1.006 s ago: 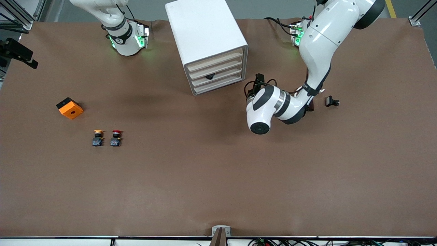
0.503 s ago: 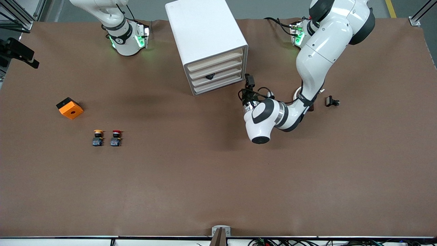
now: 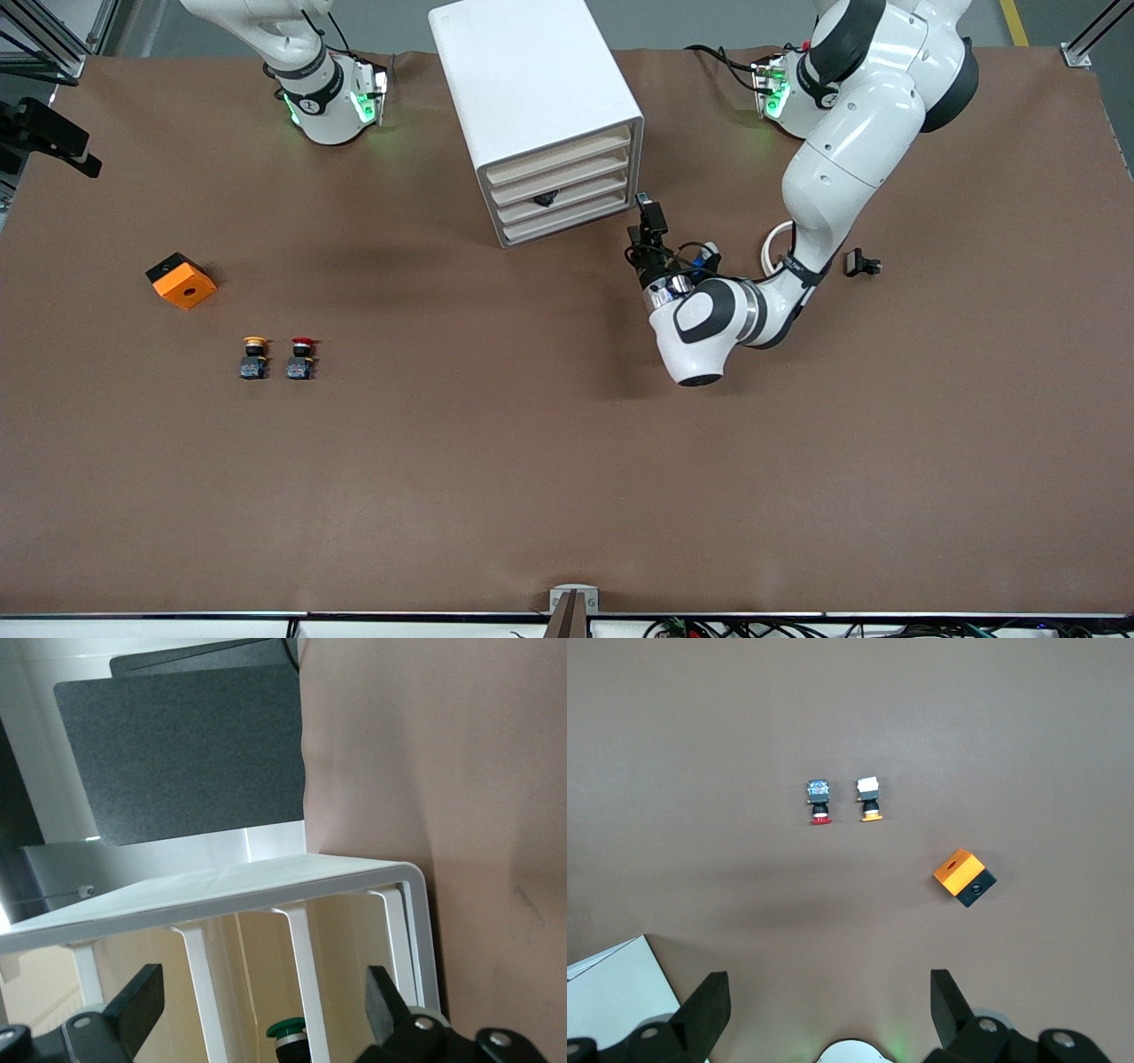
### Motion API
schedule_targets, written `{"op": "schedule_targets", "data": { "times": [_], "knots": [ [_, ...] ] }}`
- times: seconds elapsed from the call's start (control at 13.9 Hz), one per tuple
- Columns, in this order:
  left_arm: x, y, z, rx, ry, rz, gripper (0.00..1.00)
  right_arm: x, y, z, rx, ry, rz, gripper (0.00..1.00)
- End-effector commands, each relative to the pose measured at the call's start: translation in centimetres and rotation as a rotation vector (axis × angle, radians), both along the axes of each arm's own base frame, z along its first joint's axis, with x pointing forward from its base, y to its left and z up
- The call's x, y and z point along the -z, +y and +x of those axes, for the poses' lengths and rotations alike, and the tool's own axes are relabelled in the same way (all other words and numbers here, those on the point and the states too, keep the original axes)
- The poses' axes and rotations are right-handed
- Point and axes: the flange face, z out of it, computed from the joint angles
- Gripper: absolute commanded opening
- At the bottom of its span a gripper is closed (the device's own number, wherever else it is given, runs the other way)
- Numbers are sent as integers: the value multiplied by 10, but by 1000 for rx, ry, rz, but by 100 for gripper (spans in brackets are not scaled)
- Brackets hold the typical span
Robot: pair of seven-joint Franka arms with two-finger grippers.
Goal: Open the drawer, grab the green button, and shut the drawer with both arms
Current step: 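Grasp the drawer handle with the left gripper, then pull the drawer out of the cabinet with the left gripper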
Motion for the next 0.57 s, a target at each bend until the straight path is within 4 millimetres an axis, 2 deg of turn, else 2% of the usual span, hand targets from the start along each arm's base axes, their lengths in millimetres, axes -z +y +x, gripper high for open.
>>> {"op": "schedule_targets", "data": {
  "times": [0.0,0.14,0.22,0.36,0.5],
  "knots": [
    [5,-13,-5,5,44,29,98,-4,1,-6,-3,-9,-9,100],
    [5,-18,-9,12,48,29,76,-4,1,-6,-5,-9,-9,100],
    [5,-23,-12,8,58,28,69,-4,1,-6,-5,-9,-9,100],
    [9,-29,-19,16,69,33,57,-4,1,-7,-5,-7,-8,100],
    [16,-32,-25,24,84,49,52,-4,1,-7,-5,-7,-8,100]
  ]
}}
